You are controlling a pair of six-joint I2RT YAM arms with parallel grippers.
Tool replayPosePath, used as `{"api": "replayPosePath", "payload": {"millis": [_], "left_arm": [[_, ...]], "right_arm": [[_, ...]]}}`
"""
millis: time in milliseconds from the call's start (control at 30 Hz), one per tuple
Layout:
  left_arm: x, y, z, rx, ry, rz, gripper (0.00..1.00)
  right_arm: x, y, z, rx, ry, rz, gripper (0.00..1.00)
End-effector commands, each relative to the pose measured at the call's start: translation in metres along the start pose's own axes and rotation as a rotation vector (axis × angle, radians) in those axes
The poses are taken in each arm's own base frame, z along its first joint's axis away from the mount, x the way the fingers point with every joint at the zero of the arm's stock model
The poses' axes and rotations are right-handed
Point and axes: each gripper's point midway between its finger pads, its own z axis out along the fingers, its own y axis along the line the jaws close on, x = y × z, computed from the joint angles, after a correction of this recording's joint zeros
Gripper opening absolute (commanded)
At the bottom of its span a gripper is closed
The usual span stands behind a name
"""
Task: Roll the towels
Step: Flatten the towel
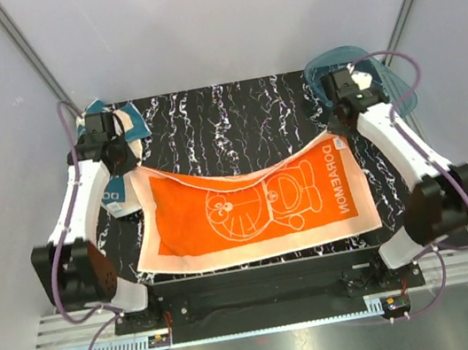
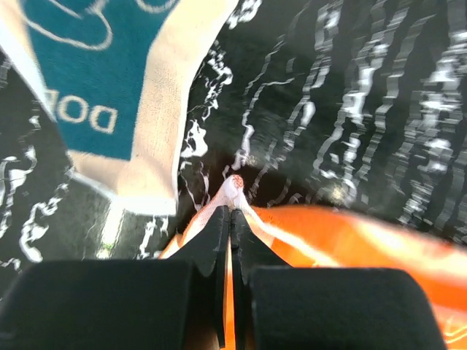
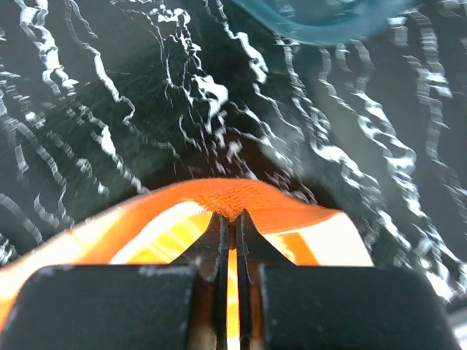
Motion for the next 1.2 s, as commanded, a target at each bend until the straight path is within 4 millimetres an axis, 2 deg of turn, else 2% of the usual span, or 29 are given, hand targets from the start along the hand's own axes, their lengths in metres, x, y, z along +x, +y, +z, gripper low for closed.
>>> {"api": "replayPosePath", "payload": {"millis": [0,33,67,100,133,167,200,233,267,300,333,367,433,500,600,667,733,800,867,900,967,1000,1033,1067,1100,1133,1167], "left_arm": [[-0.028,-0.015,0.034,0.043,-0.028,-0.018,0.00],[-0.028,-0.017,0.054,0.031,0.008,-0.021,0.00],[-0.030,-0.016,0.063,0.023,0.012,-0.026,0.00],[-0.032,-0.016,0.071,0.014,0.018,-0.026,0.00],[-0.027,-0.015,0.089,-0.003,0.053,-0.025,0.00],[-0.036,-0.016,0.094,-0.012,0.036,-0.025,0.00],[-0.037,-0.017,0.100,-0.017,0.046,-0.022,0.00],[-0.031,-0.015,0.115,-0.033,0.080,-0.018,0.00],[-0.039,-0.016,0.118,-0.046,0.070,-0.013,0.00],[-0.041,-0.007,0.123,-0.065,0.075,-0.027,0.00],[-0.041,-0.003,0.131,-0.078,0.087,-0.032,0.00],[-0.044,0.001,0.134,-0.090,0.080,-0.038,0.00],[-0.046,0.007,0.141,-0.116,0.078,-0.042,0.00],[-0.049,0.017,0.148,-0.151,0.083,-0.052,0.00],[-0.054,0.022,0.153,-0.160,0.077,-0.061,0.00],[-0.050,0.025,0.161,-0.177,0.095,-0.053,0.00],[-0.049,0.026,0.167,-0.183,0.103,-0.049,0.00],[-0.049,0.026,0.171,-0.184,0.111,-0.043,0.00],[-0.051,0.028,0.169,-0.201,0.121,-0.040,0.00],[-0.052,0.029,0.167,-0.207,0.123,-0.039,0.00],[-0.056,0.029,0.156,-0.213,0.117,-0.041,0.15],[-0.067,0.027,0.140,-0.203,0.076,-0.045,0.31],[-0.073,0.027,0.132,-0.201,0.042,-0.050,0.57],[-0.068,0.032,0.126,-0.214,0.039,-0.051,0.73],[-0.079,0.031,0.104,-0.204,-0.014,-0.057,0.83],[-0.083,0.035,0.094,-0.212,-0.041,-0.067,0.91],[-0.075,0.041,0.089,-0.220,-0.033,-0.073,0.99]], "right_arm": [[-0.014,0.038,0.050,-0.090,0.002,0.009,0.00],[-0.018,0.040,0.060,-0.083,0.007,0.011,0.00],[-0.017,0.043,0.070,-0.077,0.020,0.008,0.00],[-0.007,0.045,0.092,-0.049,0.062,-0.005,0.00],[-0.014,0.046,0.099,-0.046,0.059,0.003,0.00],[-0.013,0.046,0.108,-0.037,0.069,0.005,0.00],[-0.006,0.047,0.125,-0.019,0.098,0.002,0.00],[-0.012,0.051,0.132,-0.024,0.094,0.006,0.00],[-0.013,0.049,0.140,-0.016,0.104,0.013,0.00],[-0.006,0.049,0.153,0.002,0.130,0.008,0.00],[-0.010,0.049,0.159,0.004,0.127,0.019,0.00],[-0.006,0.045,0.170,0.022,0.141,0.024,0.00],[-0.013,0.035,0.182,0.050,0.143,0.048,0.00],[-0.011,0.020,0.197,0.087,0.172,0.062,0.00],[-0.012,0.016,0.210,0.090,0.180,0.062,0.00],[-0.012,0.017,0.216,0.089,0.188,0.051,0.00],[-0.014,0.024,0.218,0.060,0.192,0.043,0.00],[-0.012,0.028,0.223,0.048,0.204,0.037,0.14],[-0.019,0.035,0.222,0.019,0.200,0.037,0.41],[-0.020,0.035,0.218,0.017,0.202,0.033,0.59],[-0.034,0.036,0.207,0.007,0.173,0.043,0.70],[-0.038,0.036,0.201,0.002,0.163,0.044,0.79],[-0.044,0.034,0.196,0.007,0.148,0.047,0.83],[-0.057,0.034,0.181,-0.004,0.114,0.056,0.87],[-0.057,0.030,0.174,0.002,0.113,0.048,0.89],[-0.063,0.027,0.165,0.005,0.096,0.050,0.89],[-0.072,0.025,0.146,-0.006,0.071,0.056,0.93]]}}
